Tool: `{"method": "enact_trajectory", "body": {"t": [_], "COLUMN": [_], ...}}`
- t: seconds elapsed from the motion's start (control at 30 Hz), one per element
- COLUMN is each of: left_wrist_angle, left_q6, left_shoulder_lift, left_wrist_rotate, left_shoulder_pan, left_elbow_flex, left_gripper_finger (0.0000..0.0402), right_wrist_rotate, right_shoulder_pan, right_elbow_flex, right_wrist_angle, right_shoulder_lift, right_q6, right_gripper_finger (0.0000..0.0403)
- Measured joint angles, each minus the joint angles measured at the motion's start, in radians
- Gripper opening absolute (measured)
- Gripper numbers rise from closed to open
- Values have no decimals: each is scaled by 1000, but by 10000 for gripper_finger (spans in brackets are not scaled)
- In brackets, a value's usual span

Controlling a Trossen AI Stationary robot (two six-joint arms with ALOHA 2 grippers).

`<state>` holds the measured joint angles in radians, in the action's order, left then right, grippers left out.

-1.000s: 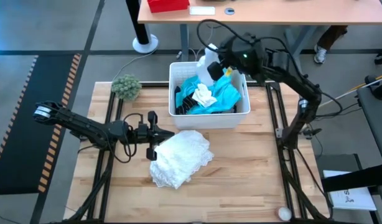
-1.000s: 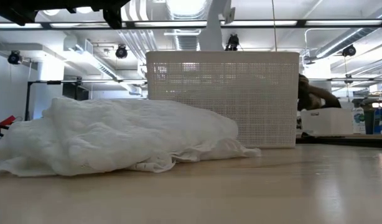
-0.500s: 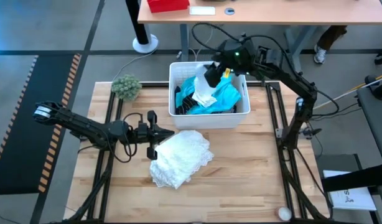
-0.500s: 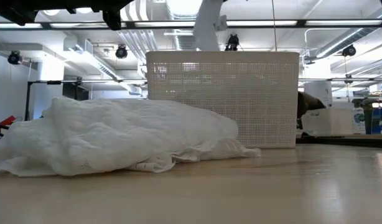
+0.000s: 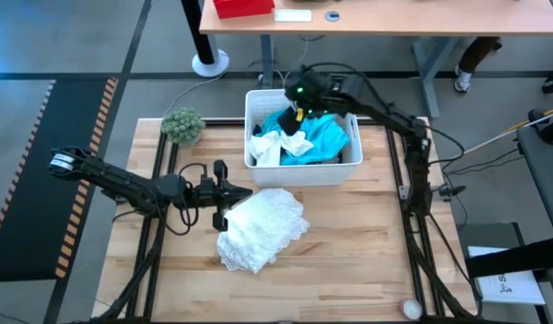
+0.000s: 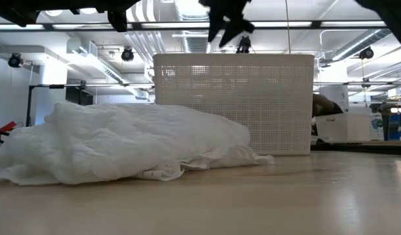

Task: Sort clothes
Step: Put the white table mat into the white bin

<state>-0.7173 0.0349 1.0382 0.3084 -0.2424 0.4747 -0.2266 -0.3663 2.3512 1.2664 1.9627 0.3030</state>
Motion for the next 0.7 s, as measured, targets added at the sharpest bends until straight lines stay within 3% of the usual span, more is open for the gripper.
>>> {"method": "enact_trajectory", "body": {"t": [0.27,0.7], "left_wrist_angle": [6,63], "left_q6": [24,34], "left_shoulder_lift": [-41,-105], "left_wrist_rotate": [-1,21], "left_shoulder_pan": [-25,-56], "left_elbow_flex": [0,0], "left_gripper_finger": [0,0], "right_wrist_rotate": [-1,129], "right_shoulder_pan": [-25,-62], "right_elbow_flex": [-1,-95], "right_wrist_angle": [122,117], "right_shoulder_lift": [155,259], "right_q6": [-40,-33], "right_gripper_finger": [15,0]}}
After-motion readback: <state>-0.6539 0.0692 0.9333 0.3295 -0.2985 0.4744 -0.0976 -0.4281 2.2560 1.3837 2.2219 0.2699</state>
